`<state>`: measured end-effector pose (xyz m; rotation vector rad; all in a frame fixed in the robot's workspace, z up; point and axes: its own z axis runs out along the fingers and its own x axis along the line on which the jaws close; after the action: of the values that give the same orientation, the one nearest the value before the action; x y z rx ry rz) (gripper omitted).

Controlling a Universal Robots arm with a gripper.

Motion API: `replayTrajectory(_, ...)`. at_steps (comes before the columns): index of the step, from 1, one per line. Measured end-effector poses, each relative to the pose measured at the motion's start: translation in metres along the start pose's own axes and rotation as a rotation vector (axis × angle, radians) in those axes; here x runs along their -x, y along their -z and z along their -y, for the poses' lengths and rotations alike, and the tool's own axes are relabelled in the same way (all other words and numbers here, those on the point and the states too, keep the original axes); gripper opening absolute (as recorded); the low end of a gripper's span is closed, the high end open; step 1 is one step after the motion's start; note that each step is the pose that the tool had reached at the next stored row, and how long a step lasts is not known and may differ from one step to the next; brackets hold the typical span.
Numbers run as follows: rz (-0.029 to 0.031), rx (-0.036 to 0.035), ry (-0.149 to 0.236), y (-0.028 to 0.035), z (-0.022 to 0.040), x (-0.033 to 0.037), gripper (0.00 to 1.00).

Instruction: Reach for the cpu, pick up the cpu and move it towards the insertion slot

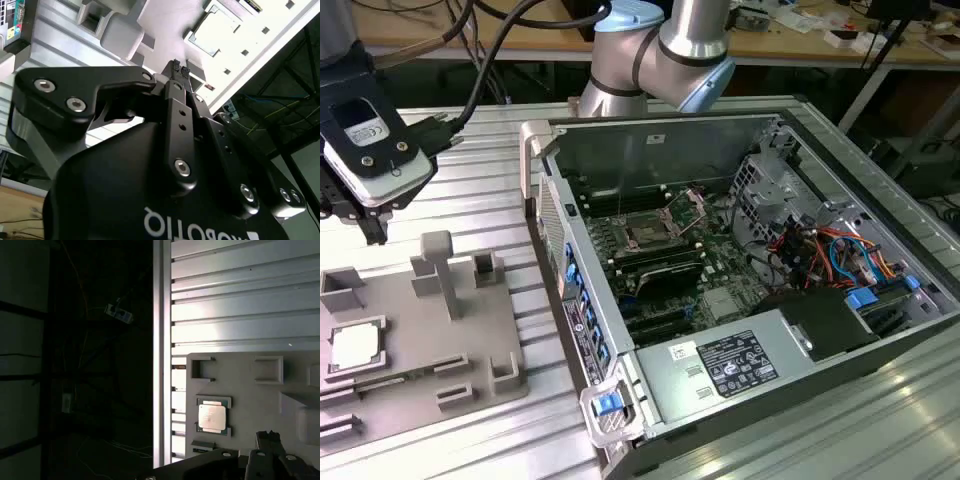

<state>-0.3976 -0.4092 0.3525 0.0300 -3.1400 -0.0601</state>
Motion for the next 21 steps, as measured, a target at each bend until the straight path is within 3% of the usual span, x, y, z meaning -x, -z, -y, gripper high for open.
replayTrajectory(10,-0.0002,-0.0001,0.000,0.0001,0.0000,-0.0003,0.11)
replayTrajectory(18,0.0000,0.0000,0.000,-0.0003,-0.0002,-0.0074,0.11)
replayTrajectory(21,0.0000,0.0000,0.000,-0.0006,-0.0002,-0.0132,0.11)
